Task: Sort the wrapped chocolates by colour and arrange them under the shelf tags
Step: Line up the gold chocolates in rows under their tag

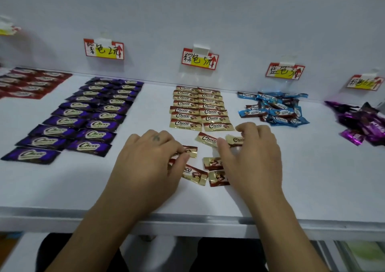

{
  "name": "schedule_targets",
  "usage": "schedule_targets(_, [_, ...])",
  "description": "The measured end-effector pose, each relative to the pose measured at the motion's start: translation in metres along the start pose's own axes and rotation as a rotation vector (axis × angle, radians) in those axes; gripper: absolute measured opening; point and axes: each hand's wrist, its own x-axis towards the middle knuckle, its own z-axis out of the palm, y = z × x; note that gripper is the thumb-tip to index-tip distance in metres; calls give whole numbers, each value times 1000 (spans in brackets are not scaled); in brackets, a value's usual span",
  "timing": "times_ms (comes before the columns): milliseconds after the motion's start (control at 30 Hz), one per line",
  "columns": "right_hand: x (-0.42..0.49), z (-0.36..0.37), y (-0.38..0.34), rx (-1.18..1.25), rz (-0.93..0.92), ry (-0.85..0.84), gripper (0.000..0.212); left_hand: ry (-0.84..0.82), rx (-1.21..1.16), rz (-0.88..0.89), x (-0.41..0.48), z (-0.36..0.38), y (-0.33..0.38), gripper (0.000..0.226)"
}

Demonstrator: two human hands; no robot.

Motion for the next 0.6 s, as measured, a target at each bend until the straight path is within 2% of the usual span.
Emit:
schedule_targets(100, [-2, -5, 2, -85, -88, -73, 39, -18, 11, 16, 1, 3, -1, 47])
schedule_targets(233, [-4, -16, 10, -189, -145, -234, 47, -9, 29, 31, 0, 5, -4, 50])
schedule_targets(367, [-7, -19, 21, -185, -112, -156, 48, -21, 39, 4, 3, 7, -2, 54])
schedule_targets(467, [-9, -13, 15, -204, -267, -71, 44, -32, 48, -11, 5, 7, -1, 56])
schedule_targets(600, [-12, -1, 1, -231, -462, -86, 47, -57, 56, -21, 5, 7, -1, 57])
